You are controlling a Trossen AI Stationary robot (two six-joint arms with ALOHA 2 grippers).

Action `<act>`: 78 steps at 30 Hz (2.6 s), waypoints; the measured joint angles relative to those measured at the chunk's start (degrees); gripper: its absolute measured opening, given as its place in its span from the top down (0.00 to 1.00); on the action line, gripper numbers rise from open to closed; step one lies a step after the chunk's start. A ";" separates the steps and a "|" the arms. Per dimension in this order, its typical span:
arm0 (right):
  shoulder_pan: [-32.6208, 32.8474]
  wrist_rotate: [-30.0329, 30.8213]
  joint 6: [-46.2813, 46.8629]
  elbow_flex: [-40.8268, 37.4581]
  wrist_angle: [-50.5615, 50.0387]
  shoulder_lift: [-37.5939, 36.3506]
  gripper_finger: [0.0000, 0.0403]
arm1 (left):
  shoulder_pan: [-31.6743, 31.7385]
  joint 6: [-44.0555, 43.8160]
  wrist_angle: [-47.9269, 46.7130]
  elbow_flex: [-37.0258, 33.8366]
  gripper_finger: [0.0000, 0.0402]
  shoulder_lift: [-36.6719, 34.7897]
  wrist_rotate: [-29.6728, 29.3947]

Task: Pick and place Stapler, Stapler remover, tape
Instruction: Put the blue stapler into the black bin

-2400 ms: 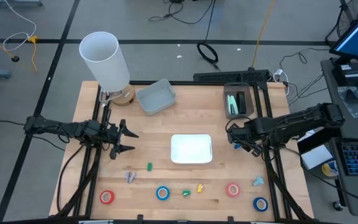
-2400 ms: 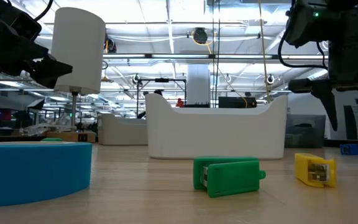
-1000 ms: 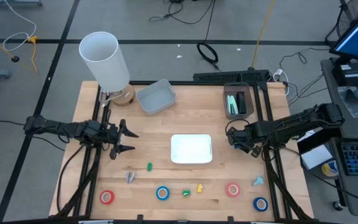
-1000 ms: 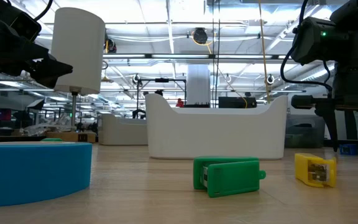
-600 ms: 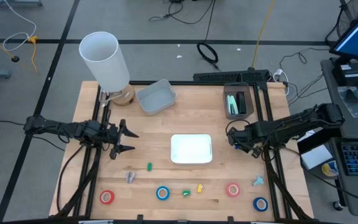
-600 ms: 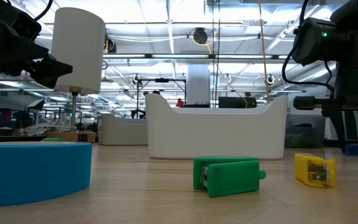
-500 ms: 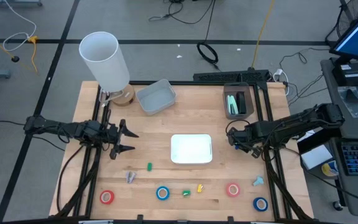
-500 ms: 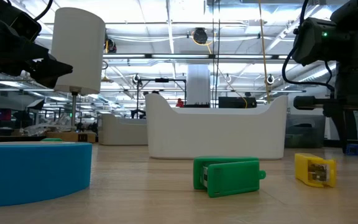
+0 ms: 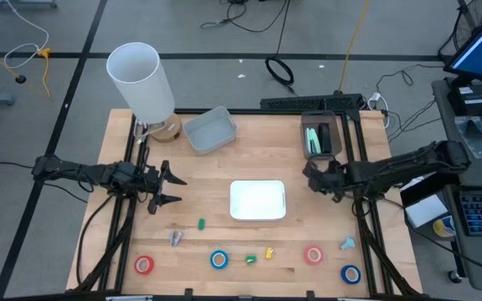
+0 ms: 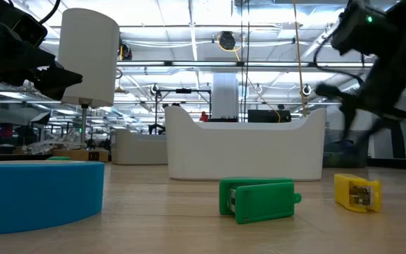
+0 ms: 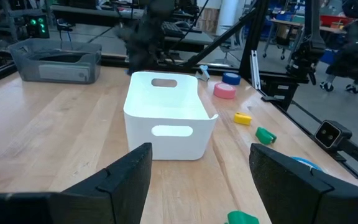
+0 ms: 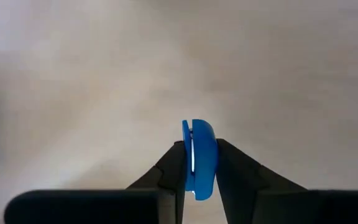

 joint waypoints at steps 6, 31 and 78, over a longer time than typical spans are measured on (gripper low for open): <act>-4.35 15.88 -18.58 0.12 13.41 -7.84 0.84 | 0.01 -1.01 0.00 0.00 0.33 -0.01 0.00; -45.74 1.55 -94.53 0.25 34.97 0.79 0.85 | 0.01 0.96 0.02 0.00 0.33 0.01 -0.02; -53.07 -4.18 -100.97 8.53 27.02 18.36 0.67 | 0.01 0.54 0.00 0.00 0.33 -0.01 -0.07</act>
